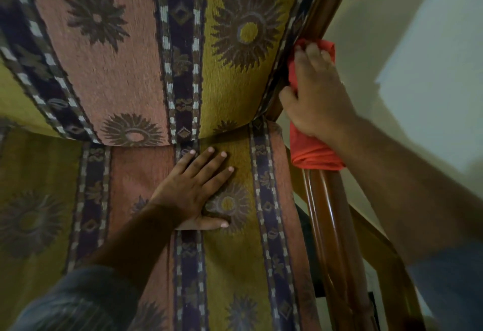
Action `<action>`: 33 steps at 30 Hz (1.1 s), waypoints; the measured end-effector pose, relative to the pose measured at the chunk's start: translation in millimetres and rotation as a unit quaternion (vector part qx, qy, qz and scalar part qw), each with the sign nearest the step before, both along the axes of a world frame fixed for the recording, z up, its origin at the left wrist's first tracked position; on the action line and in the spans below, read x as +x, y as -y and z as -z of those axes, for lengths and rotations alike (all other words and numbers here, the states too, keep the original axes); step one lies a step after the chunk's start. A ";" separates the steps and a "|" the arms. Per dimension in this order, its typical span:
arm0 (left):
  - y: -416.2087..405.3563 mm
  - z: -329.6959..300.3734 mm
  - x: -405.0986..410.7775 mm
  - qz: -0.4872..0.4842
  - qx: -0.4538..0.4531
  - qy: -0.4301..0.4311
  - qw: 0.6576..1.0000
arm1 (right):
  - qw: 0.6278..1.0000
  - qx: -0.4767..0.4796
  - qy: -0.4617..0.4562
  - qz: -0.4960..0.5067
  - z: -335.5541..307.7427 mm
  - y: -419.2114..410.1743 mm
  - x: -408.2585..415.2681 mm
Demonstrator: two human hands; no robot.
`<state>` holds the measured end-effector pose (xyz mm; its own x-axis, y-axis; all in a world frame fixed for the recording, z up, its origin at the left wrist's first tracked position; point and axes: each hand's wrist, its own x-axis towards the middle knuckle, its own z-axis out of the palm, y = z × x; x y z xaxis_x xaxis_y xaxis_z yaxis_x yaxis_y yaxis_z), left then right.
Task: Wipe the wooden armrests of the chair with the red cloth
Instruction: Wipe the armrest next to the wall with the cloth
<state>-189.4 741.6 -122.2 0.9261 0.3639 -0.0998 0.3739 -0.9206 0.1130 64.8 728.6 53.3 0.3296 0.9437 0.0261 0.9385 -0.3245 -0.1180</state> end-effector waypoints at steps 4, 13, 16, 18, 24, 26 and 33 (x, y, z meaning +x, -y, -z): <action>0.5 -0.6 -0.3 -0.001 -0.001 -0.001 1.000 | 0.996 0.030 -0.052 0.064 -1.4 5.2 -4.6; -2.7 11.2 0.3 -0.003 0.001 0.042 0.999 | 0.997 0.003 -0.052 0.065 4.7 -4.4 2.7; -2.7 10.7 1.2 -0.005 0.002 0.029 1.000 | 0.998 0.004 -0.049 0.047 2.4 -0.4 2.8; -2.3 9.2 1.1 -0.006 0.007 0.022 1.000 | 0.999 0.000 -0.034 0.027 3.5 20.4 -6.0; -2.4 7.5 0.7 -0.013 0.005 0.015 1.000 | 0.999 -0.027 -0.020 0.003 7.8 70.1 -22.4; -0.4 7.5 0.9 -0.014 0.013 0.016 1.000 | 1.000 -0.020 -0.018 0.012 7.7 55.2 -16.6; 19.5 0.0 -0.2 -0.040 0.025 -0.011 0.999 | 1.000 0.002 -0.019 0.019 11.1 44.2 -10.8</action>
